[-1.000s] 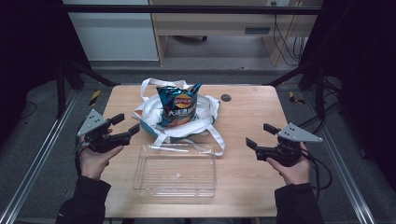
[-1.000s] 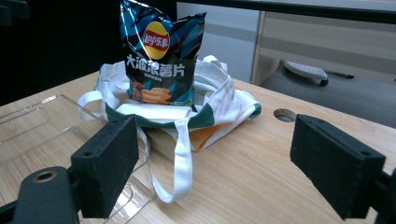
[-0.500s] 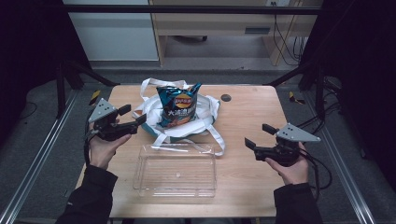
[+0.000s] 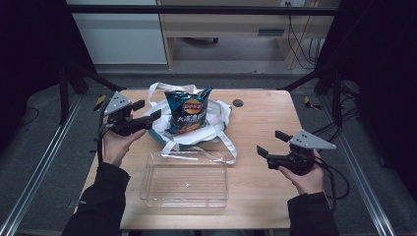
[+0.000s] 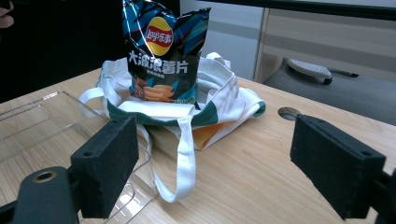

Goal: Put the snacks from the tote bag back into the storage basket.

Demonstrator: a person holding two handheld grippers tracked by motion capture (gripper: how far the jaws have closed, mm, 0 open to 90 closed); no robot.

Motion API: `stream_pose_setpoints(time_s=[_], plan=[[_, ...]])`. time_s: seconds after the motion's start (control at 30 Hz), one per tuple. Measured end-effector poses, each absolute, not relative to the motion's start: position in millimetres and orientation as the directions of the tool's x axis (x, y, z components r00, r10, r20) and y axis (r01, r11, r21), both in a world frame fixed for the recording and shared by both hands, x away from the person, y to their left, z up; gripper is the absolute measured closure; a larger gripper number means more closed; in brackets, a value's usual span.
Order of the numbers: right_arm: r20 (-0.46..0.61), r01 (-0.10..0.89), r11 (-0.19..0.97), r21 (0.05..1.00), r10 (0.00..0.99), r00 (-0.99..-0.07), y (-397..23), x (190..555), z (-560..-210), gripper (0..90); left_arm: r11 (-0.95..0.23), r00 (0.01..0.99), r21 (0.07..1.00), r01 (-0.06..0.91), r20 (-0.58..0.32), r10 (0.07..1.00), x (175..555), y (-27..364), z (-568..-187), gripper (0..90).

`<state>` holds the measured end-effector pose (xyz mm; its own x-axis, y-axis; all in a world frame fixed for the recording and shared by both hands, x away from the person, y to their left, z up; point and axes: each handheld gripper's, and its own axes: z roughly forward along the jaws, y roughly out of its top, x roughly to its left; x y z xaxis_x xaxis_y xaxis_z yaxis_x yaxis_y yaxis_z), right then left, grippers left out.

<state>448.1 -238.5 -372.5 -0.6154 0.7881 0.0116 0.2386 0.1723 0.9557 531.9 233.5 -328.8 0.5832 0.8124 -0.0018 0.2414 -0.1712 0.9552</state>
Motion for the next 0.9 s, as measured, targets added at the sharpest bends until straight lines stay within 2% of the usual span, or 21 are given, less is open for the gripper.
stream_pose_setpoints(time_s=[0.53,0.9], plan=[[0.012,0.242,0.178,0.954,0.783,-0.621,-237.5,449.6,-373.8,15.6,-0.223,0.597,0.937,0.270,0.019,0.802,563.1,207.3,-332.0,27.1],[0.009,0.245,0.185,0.952,0.780,-0.626,-235.5,450.9,-375.5,15.6,-0.216,0.577,0.931,0.295,0.007,0.817,580.4,196.5,-343.2,28.9]])
